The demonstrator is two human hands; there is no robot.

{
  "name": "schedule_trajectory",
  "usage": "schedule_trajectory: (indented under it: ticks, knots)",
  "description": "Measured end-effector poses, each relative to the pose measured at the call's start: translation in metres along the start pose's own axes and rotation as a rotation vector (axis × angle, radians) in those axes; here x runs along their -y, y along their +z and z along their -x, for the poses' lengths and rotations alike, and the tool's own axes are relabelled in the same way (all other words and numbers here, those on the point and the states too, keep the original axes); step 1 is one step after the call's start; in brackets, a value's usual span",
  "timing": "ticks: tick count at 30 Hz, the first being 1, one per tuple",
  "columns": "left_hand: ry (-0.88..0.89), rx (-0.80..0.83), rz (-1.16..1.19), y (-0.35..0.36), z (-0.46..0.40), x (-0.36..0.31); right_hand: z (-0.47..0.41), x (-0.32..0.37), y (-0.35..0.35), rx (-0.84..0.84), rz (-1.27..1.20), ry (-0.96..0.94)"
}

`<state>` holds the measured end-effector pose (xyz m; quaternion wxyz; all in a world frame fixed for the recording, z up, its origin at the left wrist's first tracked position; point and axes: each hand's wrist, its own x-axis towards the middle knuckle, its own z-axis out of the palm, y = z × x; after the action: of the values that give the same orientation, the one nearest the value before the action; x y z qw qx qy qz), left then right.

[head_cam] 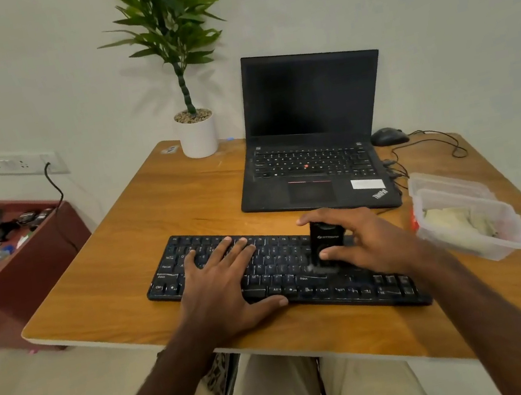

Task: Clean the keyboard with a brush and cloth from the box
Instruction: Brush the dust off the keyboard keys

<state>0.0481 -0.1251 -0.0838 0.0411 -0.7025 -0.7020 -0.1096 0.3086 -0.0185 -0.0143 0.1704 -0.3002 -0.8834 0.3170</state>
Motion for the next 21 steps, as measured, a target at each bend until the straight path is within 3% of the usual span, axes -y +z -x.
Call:
schedule_trajectory:
  ticks: [3,10,14,21]
  knots:
    - [0.004,-0.027,0.010,0.003,-0.002,0.001,0.001,-0.005,-0.017,0.007,0.001,0.071]
    - [0.009,-0.058,0.017,0.007,-0.002,0.000,-0.024,0.010,0.037,-0.174,-0.004,-0.076]
    - [0.004,-0.058,0.026,0.006,-0.001,0.000,-0.039,0.015,0.047,-0.262,-0.140,-0.085]
    - [-0.010,-0.057,0.032,0.006,-0.001,0.001,-0.031,0.017,0.011,0.062,0.034,-0.022]
